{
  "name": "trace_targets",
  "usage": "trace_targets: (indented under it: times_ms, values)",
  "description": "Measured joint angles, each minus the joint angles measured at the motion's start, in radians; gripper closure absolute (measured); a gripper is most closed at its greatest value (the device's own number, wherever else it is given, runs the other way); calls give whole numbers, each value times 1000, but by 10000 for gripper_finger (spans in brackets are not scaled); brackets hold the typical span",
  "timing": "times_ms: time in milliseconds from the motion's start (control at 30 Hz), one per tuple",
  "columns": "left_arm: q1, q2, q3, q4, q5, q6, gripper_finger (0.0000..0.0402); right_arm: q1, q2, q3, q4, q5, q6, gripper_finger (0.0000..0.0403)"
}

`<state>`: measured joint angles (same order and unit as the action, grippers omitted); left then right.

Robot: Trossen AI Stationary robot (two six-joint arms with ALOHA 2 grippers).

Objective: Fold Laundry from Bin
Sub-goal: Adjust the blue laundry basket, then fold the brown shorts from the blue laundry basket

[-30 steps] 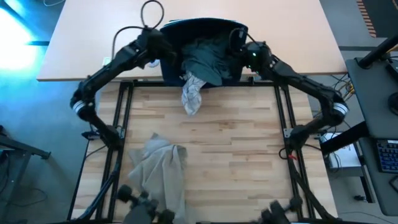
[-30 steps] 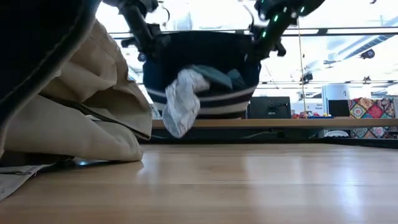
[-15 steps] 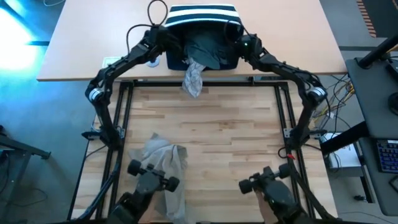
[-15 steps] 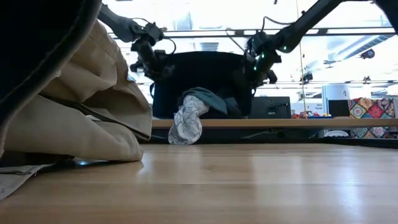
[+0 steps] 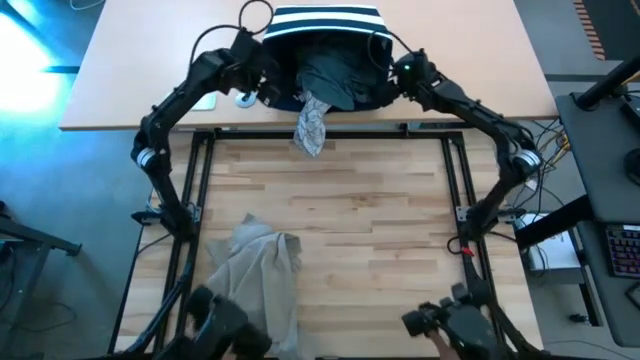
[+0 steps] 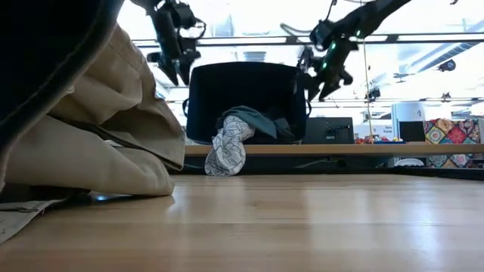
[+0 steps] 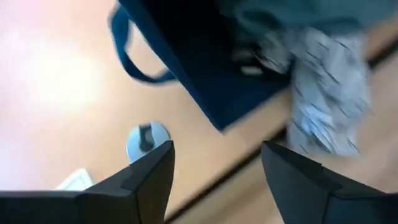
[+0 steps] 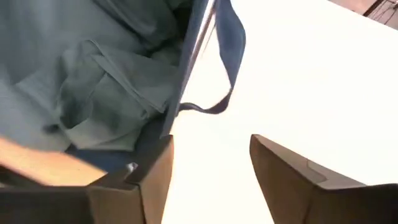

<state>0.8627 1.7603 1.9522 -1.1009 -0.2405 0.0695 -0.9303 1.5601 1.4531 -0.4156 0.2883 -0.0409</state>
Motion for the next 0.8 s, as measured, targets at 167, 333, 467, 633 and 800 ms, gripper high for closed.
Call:
trace_targets:
  times_ms: [167, 333, 467, 633, 800]
  values:
    - [-97, -137, -66, -136, -5, -56, 172, 54, -116, -12, -117, -8, 15, 165]
    - [-309, -381, -322, -105, -6, -166, 181, 210, -277, -136, -141, -23, 24, 155]
    - [-569, -596, -619, 38, -11, -297, 188, 403, -415, -317, -35, -118, 66, 160]
    - [-931, -756, -966, 255, -32, -594, 184, 705, -524, -636, 306, -136, 111, 168]
    - [-1147, -736, -1135, 296, -9, -829, 175, 948, -470, -872, 781, -134, 136, 170]
